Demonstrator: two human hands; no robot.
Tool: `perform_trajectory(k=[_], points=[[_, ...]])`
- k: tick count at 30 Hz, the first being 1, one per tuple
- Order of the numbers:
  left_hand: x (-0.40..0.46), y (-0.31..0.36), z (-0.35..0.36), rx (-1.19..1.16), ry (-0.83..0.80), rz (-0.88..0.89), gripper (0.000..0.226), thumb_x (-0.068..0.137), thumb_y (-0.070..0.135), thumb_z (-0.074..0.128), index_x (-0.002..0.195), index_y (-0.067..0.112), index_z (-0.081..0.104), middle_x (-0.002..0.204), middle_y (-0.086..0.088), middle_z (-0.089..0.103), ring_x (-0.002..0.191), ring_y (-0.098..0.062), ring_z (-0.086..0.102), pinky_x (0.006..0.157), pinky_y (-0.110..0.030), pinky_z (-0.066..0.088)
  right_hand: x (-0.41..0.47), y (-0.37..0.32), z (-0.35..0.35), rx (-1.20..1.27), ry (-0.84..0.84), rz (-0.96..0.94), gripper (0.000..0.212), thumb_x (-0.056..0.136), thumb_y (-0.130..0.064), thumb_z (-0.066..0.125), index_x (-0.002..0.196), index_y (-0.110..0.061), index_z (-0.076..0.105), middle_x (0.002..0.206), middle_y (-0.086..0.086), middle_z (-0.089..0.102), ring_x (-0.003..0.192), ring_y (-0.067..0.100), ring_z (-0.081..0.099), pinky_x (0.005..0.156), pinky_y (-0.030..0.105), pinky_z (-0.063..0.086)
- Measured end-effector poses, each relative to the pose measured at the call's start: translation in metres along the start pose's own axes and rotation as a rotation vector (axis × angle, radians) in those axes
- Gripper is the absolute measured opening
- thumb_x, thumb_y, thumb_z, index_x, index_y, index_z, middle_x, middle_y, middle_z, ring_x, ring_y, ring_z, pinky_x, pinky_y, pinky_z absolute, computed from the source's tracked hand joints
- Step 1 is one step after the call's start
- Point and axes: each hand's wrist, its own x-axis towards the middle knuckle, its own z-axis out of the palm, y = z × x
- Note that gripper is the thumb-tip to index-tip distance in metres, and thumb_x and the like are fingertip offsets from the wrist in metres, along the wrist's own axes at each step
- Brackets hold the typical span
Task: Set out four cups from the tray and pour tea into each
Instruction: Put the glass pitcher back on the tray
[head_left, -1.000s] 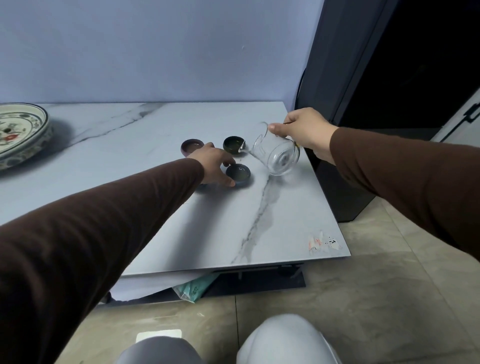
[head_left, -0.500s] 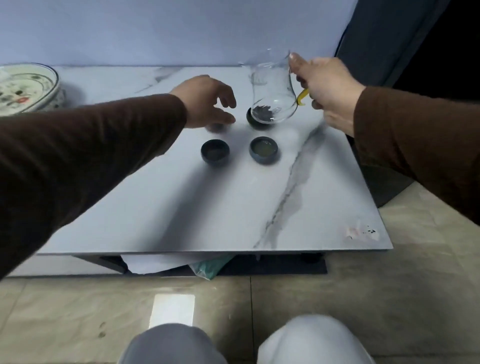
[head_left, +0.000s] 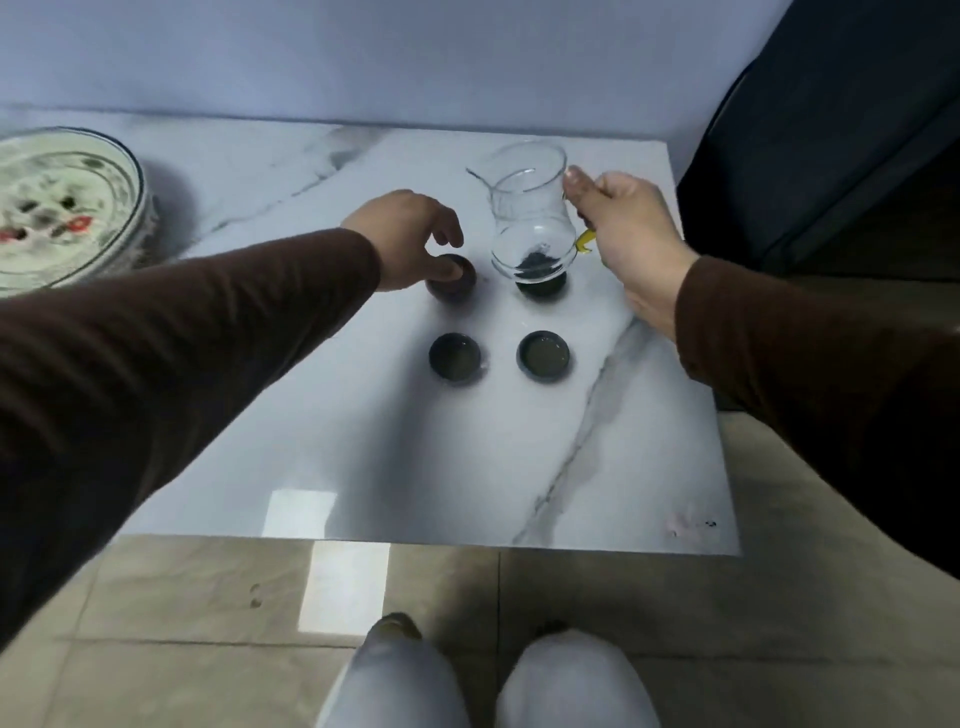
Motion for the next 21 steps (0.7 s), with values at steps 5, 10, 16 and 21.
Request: perform_trajectory(k=[5, 10, 16, 21], points=[[-0.037, 0.013, -0.060, -0.069, -0.048, -0.107, 0.035, 0.081, 0.040, 0.068, 0.113, 0.026, 0.064, 0.112, 0.004, 0.065, 0.105, -0.021, 0.054, 0.088, -0.038, 0.047, -0.033, -0.048, -0.004, -0.045, 0.001, 0.091, 0.045, 0.091, -0.049, 0.058, 0.061, -0.022, 0.039, 0.057, -0.006, 0.034, 0.054, 0.011, 0.029, 0.053, 0.029, 0.024], [-0.091, 0.010, -0.119, -0.077, -0.092, -0.181, 0.041, 0.082, 0.042, 0.068, 0.119, 0.026, 0.061, 0.116, 0.004, 0.063, 0.113, -0.021, 0.050, 0.091, -0.036, 0.044, -0.074, -0.118, 0.009, -0.077, -0.051, 0.135, 0.045, 0.091, -0.048, 0.057, 0.062, -0.023, 0.035, 0.056, -0.008, 0.031, 0.056, 0.012, 0.028, 0.057, 0.030, 0.025], [-0.142, -0.041, -0.179, -0.055, -0.134, -0.160, 0.044, 0.083, 0.043, 0.066, 0.122, 0.026, 0.060, 0.119, 0.003, 0.063, 0.118, -0.022, 0.047, 0.094, -0.038, 0.043, -0.114, -0.181, 0.058, -0.125, -0.061, 0.169, 0.040, 0.089, -0.053, 0.057, 0.070, -0.020, 0.046, 0.062, -0.004, 0.040, 0.061, 0.014, 0.036, 0.059, 0.031, 0.031], [-0.171, -0.097, -0.210, -0.049, -0.129, -0.153, 0.044, 0.082, 0.043, 0.067, 0.122, 0.026, 0.061, 0.117, 0.002, 0.064, 0.117, -0.023, 0.049, 0.090, -0.037, 0.045, -0.134, -0.210, 0.112, -0.100, -0.055, 0.195, 0.040, 0.090, -0.052, 0.057, 0.069, -0.020, 0.043, 0.062, -0.003, 0.038, 0.058, 0.013, 0.033, 0.058, 0.031, 0.028]])
